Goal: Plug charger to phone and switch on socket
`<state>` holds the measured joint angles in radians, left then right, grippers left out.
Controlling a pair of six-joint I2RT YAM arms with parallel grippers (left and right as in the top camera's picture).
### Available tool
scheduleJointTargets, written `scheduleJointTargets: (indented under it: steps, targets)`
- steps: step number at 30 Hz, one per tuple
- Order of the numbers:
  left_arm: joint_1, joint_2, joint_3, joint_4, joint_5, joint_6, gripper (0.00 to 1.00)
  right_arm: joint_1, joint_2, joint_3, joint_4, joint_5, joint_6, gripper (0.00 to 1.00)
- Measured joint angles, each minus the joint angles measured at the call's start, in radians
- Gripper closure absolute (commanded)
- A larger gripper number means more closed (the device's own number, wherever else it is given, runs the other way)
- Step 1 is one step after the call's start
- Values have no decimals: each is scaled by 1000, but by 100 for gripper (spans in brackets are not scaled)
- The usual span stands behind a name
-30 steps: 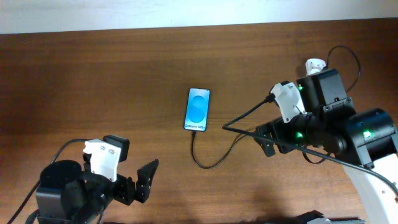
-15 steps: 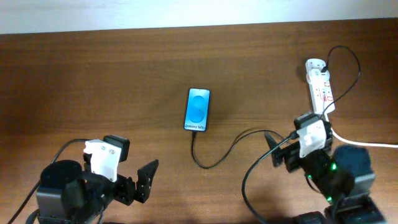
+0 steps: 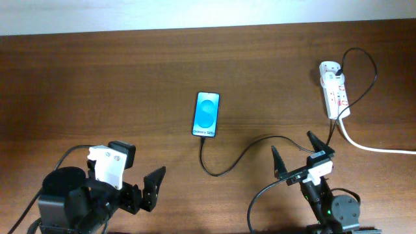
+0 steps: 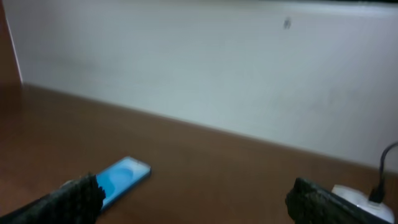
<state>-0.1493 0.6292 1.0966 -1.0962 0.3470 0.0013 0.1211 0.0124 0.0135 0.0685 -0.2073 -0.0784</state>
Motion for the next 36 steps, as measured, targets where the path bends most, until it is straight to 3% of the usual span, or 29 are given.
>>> scheduleJointTargets:
  steps: [3,20,25,27,31,36]
  targets:
    - [0,0,0,0,0,0,1,0,0,-3,-123,0,3,2]
    - [0,-2,0,-1,0,0,1,0,0,-3,-123,0,8,2]
    - [90,-267,-6,7,-91,2,1,0,0,-3,-123,0,11,2]
    - [140,-362,-73,134,-135,3,1,0,-1,-3,-124,0,12,2]
    - [162,-532,-496,658,-146,3,1,0,-1,-3,-124,0,15,2]
    - [172,-615,-822,951,-141,3,1,0,-2,-3,-123,0,15,2]
